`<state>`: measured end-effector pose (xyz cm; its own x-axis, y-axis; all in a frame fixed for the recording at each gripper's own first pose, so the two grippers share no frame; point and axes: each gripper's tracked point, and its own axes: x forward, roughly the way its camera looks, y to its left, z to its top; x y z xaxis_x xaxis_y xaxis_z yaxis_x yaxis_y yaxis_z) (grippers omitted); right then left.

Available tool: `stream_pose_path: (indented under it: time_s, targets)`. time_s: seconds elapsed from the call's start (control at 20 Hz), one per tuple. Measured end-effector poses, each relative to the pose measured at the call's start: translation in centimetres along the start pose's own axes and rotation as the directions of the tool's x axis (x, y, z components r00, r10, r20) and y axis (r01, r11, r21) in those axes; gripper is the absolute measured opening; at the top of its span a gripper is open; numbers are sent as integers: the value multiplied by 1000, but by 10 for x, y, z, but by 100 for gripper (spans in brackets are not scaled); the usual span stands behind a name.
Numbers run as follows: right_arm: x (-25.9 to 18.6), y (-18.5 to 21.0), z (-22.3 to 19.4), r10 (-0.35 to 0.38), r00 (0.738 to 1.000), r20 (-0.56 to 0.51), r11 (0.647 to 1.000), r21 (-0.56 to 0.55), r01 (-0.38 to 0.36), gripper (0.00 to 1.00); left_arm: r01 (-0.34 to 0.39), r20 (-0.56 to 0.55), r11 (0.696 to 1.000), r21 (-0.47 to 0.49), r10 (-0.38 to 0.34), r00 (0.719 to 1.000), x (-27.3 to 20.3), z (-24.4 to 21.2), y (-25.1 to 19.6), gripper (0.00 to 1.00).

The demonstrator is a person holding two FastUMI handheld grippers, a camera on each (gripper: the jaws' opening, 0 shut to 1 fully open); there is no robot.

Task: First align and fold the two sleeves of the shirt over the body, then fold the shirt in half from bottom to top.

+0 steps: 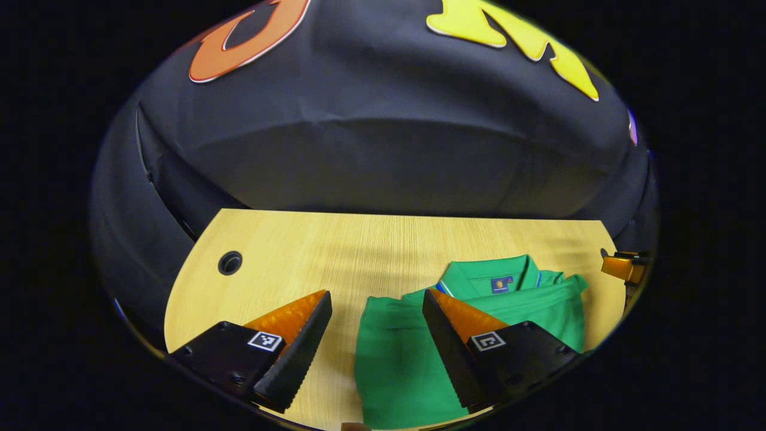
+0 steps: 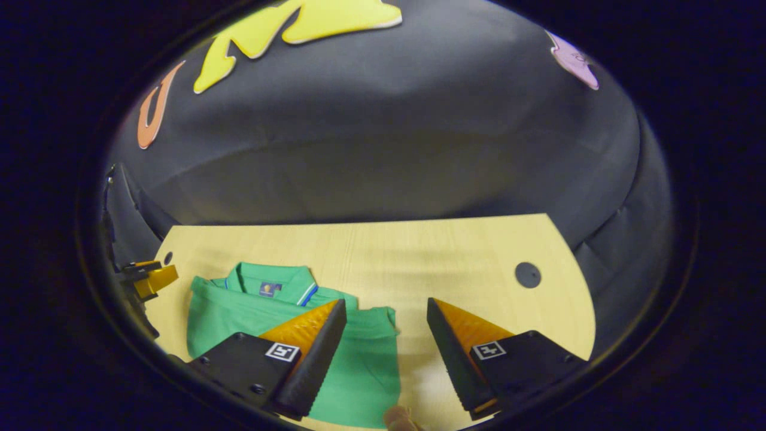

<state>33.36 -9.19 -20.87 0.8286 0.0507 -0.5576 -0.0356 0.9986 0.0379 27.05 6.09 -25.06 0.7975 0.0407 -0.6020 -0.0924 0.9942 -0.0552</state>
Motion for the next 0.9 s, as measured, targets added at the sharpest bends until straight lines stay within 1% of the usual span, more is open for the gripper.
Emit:
stream_pose_path:
  time_s: [0.05,0.1,0.2,0.25,0.35,0.4,0.45,0.5,0.6,0.65,0.7,0.75,0.8,0.85,0.9]
  targets:
    - [-20,-1,14,-13,999,43,1000,-16,14,93,-2,29,1000,-4,2,1000,-18,10,3,98]
    - [-43,-2,25,-26,996,84,999,-24,28,92,-4,56,1000,-11,4,998,-38,17,4,98]
    - [-93,7,46,-16,988,156,1000,-12,18,95,15,128,1000,-15,-13,992,-79,36,5,98]
    - [-120,11,53,-9,982,191,1000,-11,11,92,24,167,1000,-18,-20,986,-101,45,6,98]
    - [-173,17,65,-13,964,264,999,-29,22,92,27,246,1000,-9,-24,969,-148,63,13,98]
    - [-211,24,70,-16,949,316,999,-43,31,95,21,313,1000,9,-23,950,-187,76,16,98]
    - [-248,31,72,-22,933,360,998,-49,43,92,16,351,1000,22,-23,936,-209,81,17,98]
    - [-274,40,71,-15,922,386,998,-49,37,95,17,384,999,40,-31,923,-233,86,17,98]
    - [-323,53,60,-19,900,435,997,-56,48,95,21,440,997,74,-51,896,-277,91,14,98]
    - [-336,57,61,-17,889,457,995,-75,58,94,27,465,996,84,-63,883,-298,90,12,97]
    - [-356,60,56,-34,872,488,992,-90,89,94,29,486,996,88,-68,871,-320,88,12,97]
    - [-379,68,48,-39,857,514,990,-98,104,95,31,503,996,87,-71,861,-338,84,14,97]
    - [-399,78,41,-33,843,536,990,-98,101,92,38,520,996,83,-76,851,-357,80,14,97]
    - [-417,91,33,-16,834,552,990,-105,89,92,42,532,996,79,-78,843,-374,75,15,97]
    - [-432,97,23,-15,827,563,991,-101,87,92,54,537,996,76,-86,839,-386,69,15,97]
